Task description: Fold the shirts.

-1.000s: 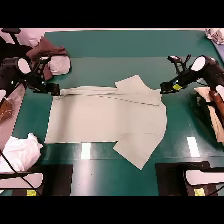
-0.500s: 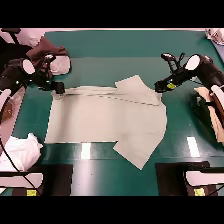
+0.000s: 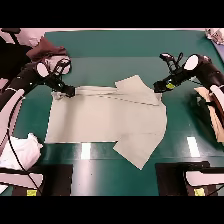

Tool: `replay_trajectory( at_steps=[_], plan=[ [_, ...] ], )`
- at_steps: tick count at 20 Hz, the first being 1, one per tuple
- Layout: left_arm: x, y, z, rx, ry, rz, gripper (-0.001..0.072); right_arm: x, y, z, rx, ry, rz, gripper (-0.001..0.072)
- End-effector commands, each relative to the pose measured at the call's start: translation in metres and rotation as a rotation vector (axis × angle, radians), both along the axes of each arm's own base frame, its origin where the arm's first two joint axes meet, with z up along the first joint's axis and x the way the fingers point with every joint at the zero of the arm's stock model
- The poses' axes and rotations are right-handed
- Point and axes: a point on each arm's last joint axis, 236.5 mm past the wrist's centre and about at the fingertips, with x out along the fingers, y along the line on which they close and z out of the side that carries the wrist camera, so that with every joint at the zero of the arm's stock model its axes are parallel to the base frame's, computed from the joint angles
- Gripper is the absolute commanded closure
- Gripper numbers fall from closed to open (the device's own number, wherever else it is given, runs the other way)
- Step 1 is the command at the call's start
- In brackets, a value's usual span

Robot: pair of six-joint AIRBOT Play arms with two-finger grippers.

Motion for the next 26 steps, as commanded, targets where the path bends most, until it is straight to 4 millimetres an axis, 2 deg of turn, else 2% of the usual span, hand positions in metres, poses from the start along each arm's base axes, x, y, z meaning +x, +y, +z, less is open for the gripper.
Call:
replay_trajectory(
  at_steps=[1, 3, 4, 5, 6, 7, 11, 14, 15, 19, 21, 22, 23, 24, 25, 26],
  plan=[
    [0.007, -0.002, -0.011, 0.005, -0.01, -0.01, 0.0178, -0.003, 0.0, 0.0, 0.0, 0.012, 0.003, 0.0457],
    [0.008, -0.002, -0.013, 0.01, -0.012, -0.02, 0.0433, -0.005, 0.0, 0.0, -0.001, 0.02, 0.005, 0.0457],
    [0.008, -0.002, -0.013, 0.011, -0.014, -0.025, 0.0512, -0.007, 0.0, -0.001, -0.001, 0.028, 0.007, 0.0457],
    [0.007, -0.002, -0.013, 0.012, -0.009, -0.03, 0.0639, -0.008, 0.0, -0.001, -0.001, 0.031, 0.008, 0.0457],
    [0.005, -0.002, -0.013, 0.013, -0.002, -0.033, 0.0679, -0.007, 0.0, -0.001, -0.001, 0.03, 0.008, 0.0457],
    [0.003, -0.002, -0.012, 0.013, 0.004, -0.034, 0.068, -0.007, 0.0, -0.001, -0.001, 0.031, 0.008, 0.0458],
    [-0.019, -0.002, -0.001, 0.015, 0.064, -0.054, 0.068, -0.008, 0.0, -0.001, 0.001, 0.035, -0.002, 0.0458],
    [-0.058, -0.001, 0.017, 0.021, 0.165, -0.109, 0.068, -0.008, 0.0, -0.001, 0.002, 0.037, -0.006, 0.0458],
    [-0.071, 0.0, 0.017, 0.026, 0.209, -0.124, 0.068, -0.008, 0.0, -0.001, 0.004, 0.038, -0.013, 0.0458],
    [-0.093, 0.0, -0.001, 0.019, 0.29, -0.142, 0.0678, -0.009, 0.0, -0.001, 0.005, 0.042, -0.016, 0.0457],
    [-0.098, 0.004, -0.011, 0.037, 0.303, -0.146, 0.0676, -0.009, 0.001, 0.001, 0.005, 0.038, -0.015, 0.0457],
    [-0.096, 0.011, -0.012, 0.065, 0.297, -0.145, 0.0542, -0.006, 0.0, 0.006, 0.007, 0.019, -0.019, 0.0457],
    [-0.094, 0.015, -0.012, 0.082, 0.287, -0.139, 0.0353, 0.0, 0.0, 0.013, 0.01, -0.019, -0.025, 0.0455],
    [-0.093, 0.016, -0.012, 0.087, 0.283, -0.136, 0.0243, 0.008, -0.001, 0.021, 0.014, -0.072, -0.037, 0.0437],
    [-0.091, 0.016, -0.012, 0.085, 0.28, -0.126, 0.0196, 0.02, -0.002, 0.032, 0.021, -0.136, -0.055, 0.0386],
    [-0.089, 0.015, -0.011, 0.08, 0.272, -0.114, 0.0195, 0.031, -0.005, 0.04, 0.037, -0.185, -0.095, 0.0322]
  ],
)
